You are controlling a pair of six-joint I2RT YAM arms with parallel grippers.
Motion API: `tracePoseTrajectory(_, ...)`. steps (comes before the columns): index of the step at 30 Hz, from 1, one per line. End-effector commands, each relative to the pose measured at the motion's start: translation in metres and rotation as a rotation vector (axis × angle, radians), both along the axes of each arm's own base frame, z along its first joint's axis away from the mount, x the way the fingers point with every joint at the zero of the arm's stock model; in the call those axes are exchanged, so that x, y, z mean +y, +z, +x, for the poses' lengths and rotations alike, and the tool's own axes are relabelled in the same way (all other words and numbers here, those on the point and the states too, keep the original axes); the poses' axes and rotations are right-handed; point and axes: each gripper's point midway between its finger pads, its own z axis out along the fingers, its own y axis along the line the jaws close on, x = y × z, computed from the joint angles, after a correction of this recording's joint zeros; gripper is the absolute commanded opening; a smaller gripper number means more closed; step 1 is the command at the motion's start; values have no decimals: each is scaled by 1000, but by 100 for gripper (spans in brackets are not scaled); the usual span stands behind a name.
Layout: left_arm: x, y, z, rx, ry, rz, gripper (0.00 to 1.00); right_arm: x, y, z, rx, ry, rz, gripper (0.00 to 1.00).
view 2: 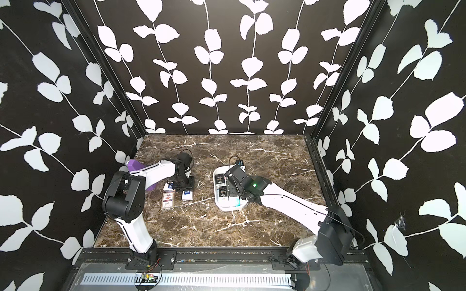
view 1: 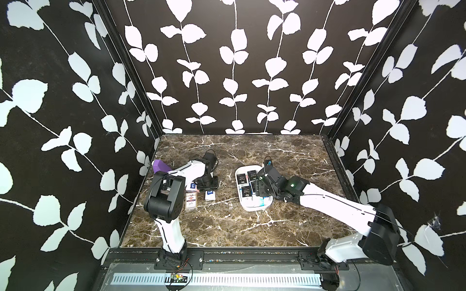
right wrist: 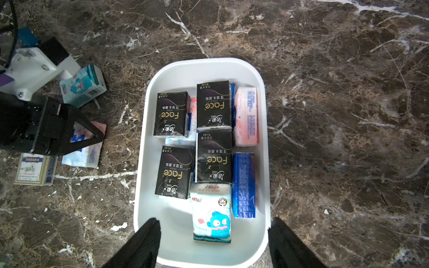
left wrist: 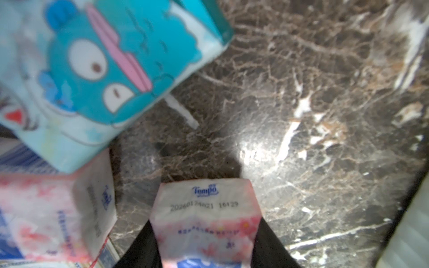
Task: Put the pocket tissues into the storage box
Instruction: Pick up the pocket tissues from the center of the board, then place the pocket tissues in the storage box.
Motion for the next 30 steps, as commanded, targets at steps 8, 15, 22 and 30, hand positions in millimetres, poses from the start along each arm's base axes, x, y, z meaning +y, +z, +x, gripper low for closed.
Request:
tracePoseTrajectory(8, -50, 82, -30, -231, 139, -225, 44, -26, -5, -11, -9, -55, -8, 75)
tracePoseTrajectory(15, -100, 120, -53, -371, 116, -285, 44, -37, -7, -18, -14, -73, 1, 74)
tracePoseTrajectory(22, -163, 127, -58, -430, 56, -310, 43, -43, -6, -23, -16, -84, 18, 74)
tracePoseTrajectory(30, -204, 105, -52, -434, -2, -233, 44, -55, 0, -29, -34, -109, 33, 74)
